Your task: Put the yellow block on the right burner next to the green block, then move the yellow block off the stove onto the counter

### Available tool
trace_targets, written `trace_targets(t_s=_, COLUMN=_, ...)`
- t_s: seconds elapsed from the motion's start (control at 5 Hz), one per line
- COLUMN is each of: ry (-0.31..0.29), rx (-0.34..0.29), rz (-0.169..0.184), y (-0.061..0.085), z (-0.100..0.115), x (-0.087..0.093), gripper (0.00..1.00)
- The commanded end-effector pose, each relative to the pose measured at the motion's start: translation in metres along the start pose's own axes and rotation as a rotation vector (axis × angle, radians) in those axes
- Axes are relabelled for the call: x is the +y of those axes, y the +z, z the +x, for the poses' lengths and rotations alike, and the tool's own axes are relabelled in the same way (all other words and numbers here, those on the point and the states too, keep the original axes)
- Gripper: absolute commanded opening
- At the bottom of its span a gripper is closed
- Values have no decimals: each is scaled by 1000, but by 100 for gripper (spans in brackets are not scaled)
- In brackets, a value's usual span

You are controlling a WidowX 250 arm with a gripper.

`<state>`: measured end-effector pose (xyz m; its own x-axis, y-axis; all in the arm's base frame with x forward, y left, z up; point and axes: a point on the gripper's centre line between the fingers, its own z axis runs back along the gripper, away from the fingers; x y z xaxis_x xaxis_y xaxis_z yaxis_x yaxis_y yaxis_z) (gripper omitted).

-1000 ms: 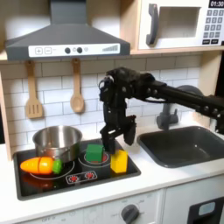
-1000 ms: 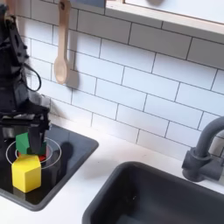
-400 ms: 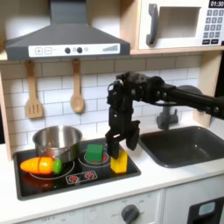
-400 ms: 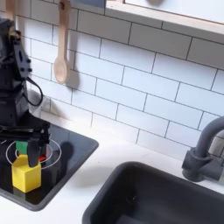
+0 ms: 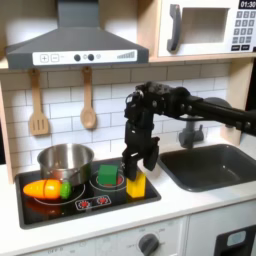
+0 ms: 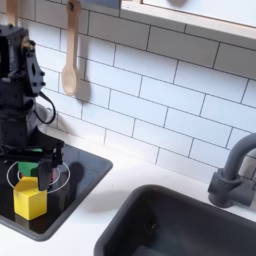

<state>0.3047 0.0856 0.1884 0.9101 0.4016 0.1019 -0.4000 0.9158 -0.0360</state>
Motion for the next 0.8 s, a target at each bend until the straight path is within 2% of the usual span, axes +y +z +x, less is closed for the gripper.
trace_targets(t_s=0.0, ry=36, rx=11, rz=10, y=-9, z=4, x=1, gripper=100)
trace_targets(t_s=0.2, ry=50, rx=24, rz=23, y=-16, z=6, x=3, gripper=100)
trace_targets(t_s=0.6, ry=72, rx=22, rz=29, y=-19, z=7, x=2, gripper=100)
